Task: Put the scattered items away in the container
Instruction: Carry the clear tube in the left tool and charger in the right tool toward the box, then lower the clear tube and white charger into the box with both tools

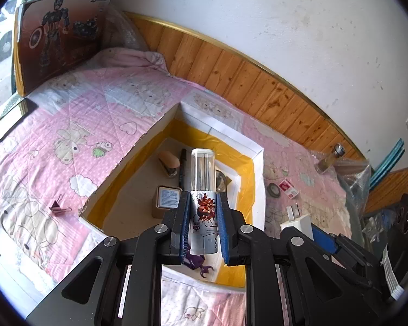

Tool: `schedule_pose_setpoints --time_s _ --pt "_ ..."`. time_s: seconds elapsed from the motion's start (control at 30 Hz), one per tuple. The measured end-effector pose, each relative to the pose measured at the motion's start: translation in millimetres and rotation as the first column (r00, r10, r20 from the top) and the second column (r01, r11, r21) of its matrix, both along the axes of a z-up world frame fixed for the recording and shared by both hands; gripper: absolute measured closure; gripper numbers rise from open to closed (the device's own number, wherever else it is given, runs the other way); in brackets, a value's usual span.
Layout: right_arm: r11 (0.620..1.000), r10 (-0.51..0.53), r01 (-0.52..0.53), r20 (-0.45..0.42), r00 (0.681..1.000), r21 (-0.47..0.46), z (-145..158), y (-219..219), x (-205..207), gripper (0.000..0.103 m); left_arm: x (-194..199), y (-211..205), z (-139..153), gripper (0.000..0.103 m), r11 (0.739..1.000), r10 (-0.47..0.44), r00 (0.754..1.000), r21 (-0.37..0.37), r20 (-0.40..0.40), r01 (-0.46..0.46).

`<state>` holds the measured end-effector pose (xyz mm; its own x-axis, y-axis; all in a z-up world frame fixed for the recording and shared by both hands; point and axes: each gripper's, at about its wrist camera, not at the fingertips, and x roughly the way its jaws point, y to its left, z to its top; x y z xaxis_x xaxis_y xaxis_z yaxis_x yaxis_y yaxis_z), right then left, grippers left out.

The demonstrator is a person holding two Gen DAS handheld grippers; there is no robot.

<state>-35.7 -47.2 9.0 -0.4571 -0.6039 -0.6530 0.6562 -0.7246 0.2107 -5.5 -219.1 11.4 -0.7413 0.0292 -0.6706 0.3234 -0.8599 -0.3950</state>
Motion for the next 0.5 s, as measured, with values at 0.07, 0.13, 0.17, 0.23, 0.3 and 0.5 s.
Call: schedule_pose_setpoints --time_s 0.07,0.13,0.17,0.23,0.3,0.5 --pt "1.000 0.009 -0.009 0.005 1.000 0.004 -1.5 -5.5 -3.8 0.069 -3.7 -5.8 -0.7 0.084 1.000 0.005 1.000 -0.006 0.005 -0.005" --pt "1.000 0.017 -0.017 0.012 1.000 0.005 -3.7 -10.4 -8.2 0.069 -5.9 -11.7 -2.8 0.084 1.000 0.014 1.000 -0.008 0.013 -0.014" --pt "1.000 0.021 -0.021 0.016 1.000 0.006 -4.8 -12.5 -10.2 0.069 -7.4 -14.4 -4.0 0.084 1.000 0.018 1.000 -0.010 0.018 -0.018" --pt "1.000 0.028 -0.029 0.025 0.999 0.006 -7.5 -17.2 -14.6 0.069 -9.3 -19.4 -7.0 0.084 1.000 0.027 0.999 -0.010 0.028 -0.027" --pt "0.999 0.037 -0.037 0.042 0.998 0.001 -10.9 -21.3 -19.1 0.069 -11.9 -23.3 -10.9 0.084 1.000 0.027 0.999 -0.008 0.041 -0.027" --pt "0.998 0.062 -0.062 0.083 0.995 -0.002 -20.6 -35.7 -30.2 0.069 -22.1 -27.9 -19.5 0.084 1.000 -0.004 0.997 -0.017 0.081 0.006"
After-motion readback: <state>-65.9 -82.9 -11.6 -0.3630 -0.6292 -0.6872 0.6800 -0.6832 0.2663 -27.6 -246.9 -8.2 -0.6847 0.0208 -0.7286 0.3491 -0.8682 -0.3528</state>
